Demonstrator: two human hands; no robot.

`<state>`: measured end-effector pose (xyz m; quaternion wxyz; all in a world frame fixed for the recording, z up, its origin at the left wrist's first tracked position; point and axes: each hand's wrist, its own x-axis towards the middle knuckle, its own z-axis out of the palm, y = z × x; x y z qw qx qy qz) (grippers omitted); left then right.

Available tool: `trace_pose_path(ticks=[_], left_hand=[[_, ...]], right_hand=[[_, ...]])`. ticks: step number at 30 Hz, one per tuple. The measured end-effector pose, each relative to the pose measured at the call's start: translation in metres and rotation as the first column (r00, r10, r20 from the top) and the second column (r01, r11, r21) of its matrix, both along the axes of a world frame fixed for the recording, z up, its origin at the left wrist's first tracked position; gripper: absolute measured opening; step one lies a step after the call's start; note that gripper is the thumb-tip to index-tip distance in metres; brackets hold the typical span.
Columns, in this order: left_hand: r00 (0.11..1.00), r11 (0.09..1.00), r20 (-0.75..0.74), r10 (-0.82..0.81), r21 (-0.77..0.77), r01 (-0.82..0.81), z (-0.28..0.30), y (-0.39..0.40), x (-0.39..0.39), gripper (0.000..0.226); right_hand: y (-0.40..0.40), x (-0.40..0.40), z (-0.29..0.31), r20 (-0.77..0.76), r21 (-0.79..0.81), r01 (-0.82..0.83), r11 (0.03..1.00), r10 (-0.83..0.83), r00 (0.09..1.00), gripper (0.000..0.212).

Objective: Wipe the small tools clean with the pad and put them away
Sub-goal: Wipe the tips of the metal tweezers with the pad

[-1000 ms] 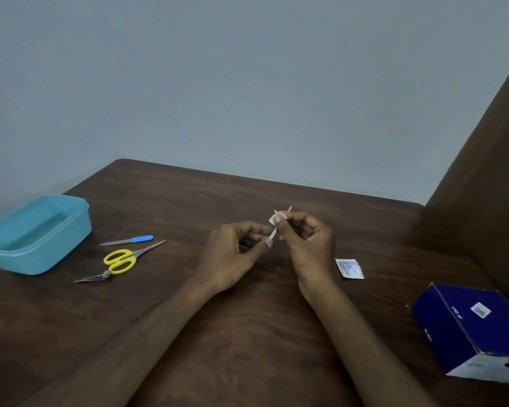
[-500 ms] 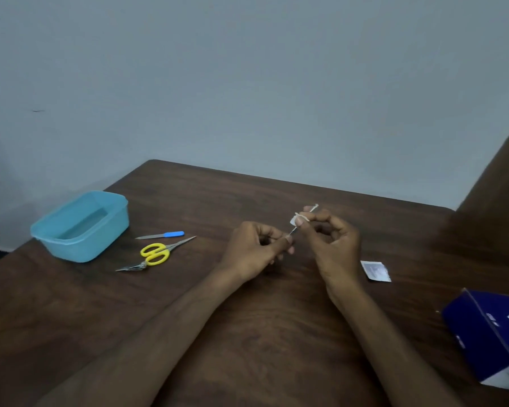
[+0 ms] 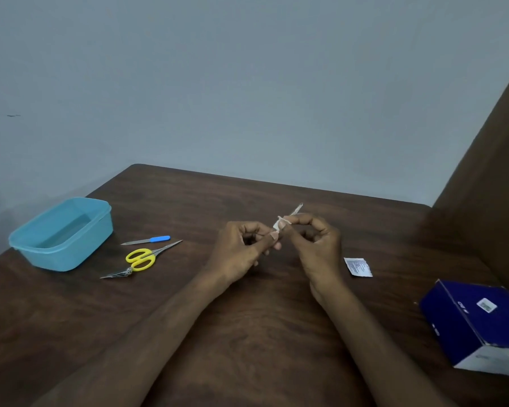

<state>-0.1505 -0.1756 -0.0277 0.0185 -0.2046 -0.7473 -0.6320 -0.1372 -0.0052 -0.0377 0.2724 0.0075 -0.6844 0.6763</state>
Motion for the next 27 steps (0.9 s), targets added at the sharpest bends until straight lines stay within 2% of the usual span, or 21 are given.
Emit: trace_pose_path(ticks=[3,8,13,17,19,24,27], left_hand=[[1.0,1.0,0.006,-0.011,0.021,0.011,0.002,-0.002,0.001,0.019],[0.999,0.999,0.036,-0.03,0.013,0.03,-0.001,-0.002,-0.001,0.015],[0.999,0.999,0.003,-0.032,0.002,0.032,-0.003,-0.003,-0.001,0.015],[1.0,0.999,0.003,-0.031,-0.023,0.031,-0.003,-0.001,0.0,0.013],[1.0,0.999,0.01,-0.026,-0.03,0.027,-0.004,0.0,-0.001,0.013],[1.0,0.999,-0.002,-0.017,-0.031,0.017,-0.003,-0.001,-0.002,0.014],[1.0,0.998,-0.005,-0.024,-0.057,0.023,-0.002,0.0,-0.001,0.014]], right_hand=[[-0.001,0.003,0.003,-0.046,0.074,0.026,0.997,-0.023,0.999,0.015],[0.006,-0.005,0.008,-0.021,-0.013,0.084,0.996,-0.084,0.996,0.014],[0.001,0.002,0.007,-0.052,0.088,0.081,0.993,-0.077,0.996,0.017],[0.012,-0.006,0.009,-0.01,-0.038,0.211,0.977,-0.212,0.977,0.012],[0.014,-0.007,0.007,0.018,-0.048,0.223,0.974,-0.222,0.975,0.013],[0.007,0.004,-0.001,-0.025,0.183,0.206,0.961,-0.205,0.978,0.012],[0.011,-0.001,0.003,-0.029,0.139,0.294,0.946,-0.293,0.956,0.011]])
